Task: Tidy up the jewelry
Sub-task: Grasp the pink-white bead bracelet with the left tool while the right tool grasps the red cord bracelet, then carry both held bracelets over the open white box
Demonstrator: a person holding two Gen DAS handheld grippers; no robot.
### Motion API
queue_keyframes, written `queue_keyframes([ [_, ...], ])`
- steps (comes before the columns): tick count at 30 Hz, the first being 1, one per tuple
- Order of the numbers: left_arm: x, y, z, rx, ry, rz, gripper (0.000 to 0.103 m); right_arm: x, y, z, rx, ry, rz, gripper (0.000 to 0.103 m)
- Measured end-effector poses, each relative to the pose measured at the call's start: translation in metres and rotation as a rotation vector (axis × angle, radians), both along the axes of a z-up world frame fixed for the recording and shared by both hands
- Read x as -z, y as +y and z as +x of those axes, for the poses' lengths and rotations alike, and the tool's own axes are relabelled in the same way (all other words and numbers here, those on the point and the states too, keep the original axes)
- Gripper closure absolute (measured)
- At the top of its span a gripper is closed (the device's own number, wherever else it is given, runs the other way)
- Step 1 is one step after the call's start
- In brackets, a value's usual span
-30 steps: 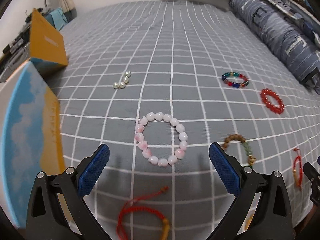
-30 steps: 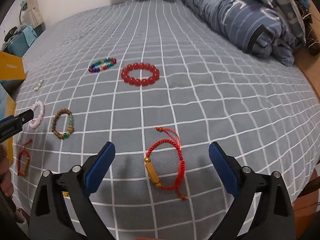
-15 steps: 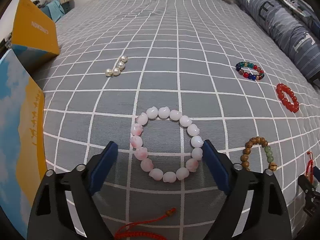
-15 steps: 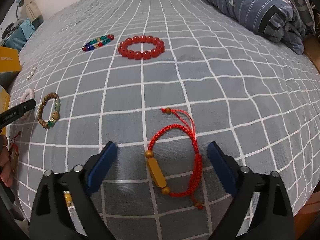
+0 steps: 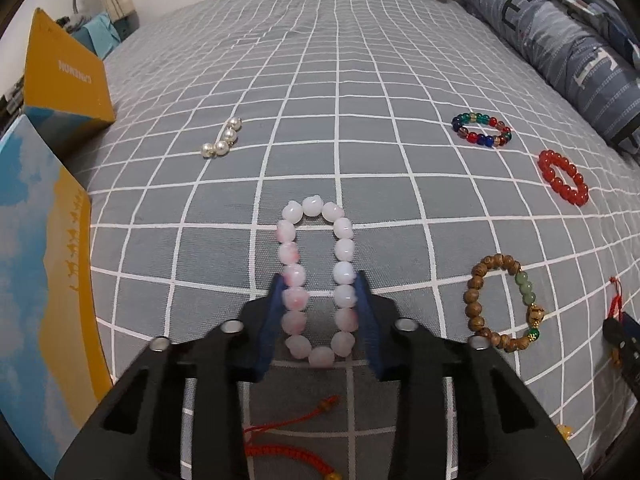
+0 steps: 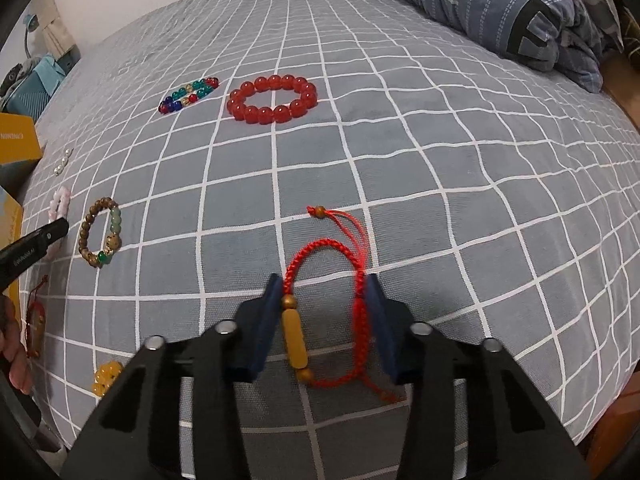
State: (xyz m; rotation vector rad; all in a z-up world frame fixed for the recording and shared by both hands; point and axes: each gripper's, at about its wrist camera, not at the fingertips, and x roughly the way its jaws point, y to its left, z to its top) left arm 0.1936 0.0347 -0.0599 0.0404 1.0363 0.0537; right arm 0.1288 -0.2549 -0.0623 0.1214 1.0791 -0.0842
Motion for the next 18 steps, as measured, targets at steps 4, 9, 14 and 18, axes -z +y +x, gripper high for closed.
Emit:
queue_keyframes([
  [4, -0.003, 0.007, -0.002, -0.016, -0.004, -0.048, 0.083, -0.002, 0.0, -0.001, 0.005, -0.015, -0.007, 0.089],
  [9, -0.008, 0.01, -0.005, -0.01, -0.015, -0.076, 0.083, -0.005, 0.0, -0.003, 0.015, -0.042, -0.009, 0.091],
  [14, -0.012, 0.009, -0.008, 0.001, -0.035, -0.079, 0.084, -0.01, 0.003, -0.007, 0.012, -0.067, -0.021, 0.091],
  [18, -0.013, 0.009, -0.01, 0.003, -0.04, -0.081, 0.084, -0.013, 0.003, -0.009, 0.01, -0.087, -0.023, 0.091],
])
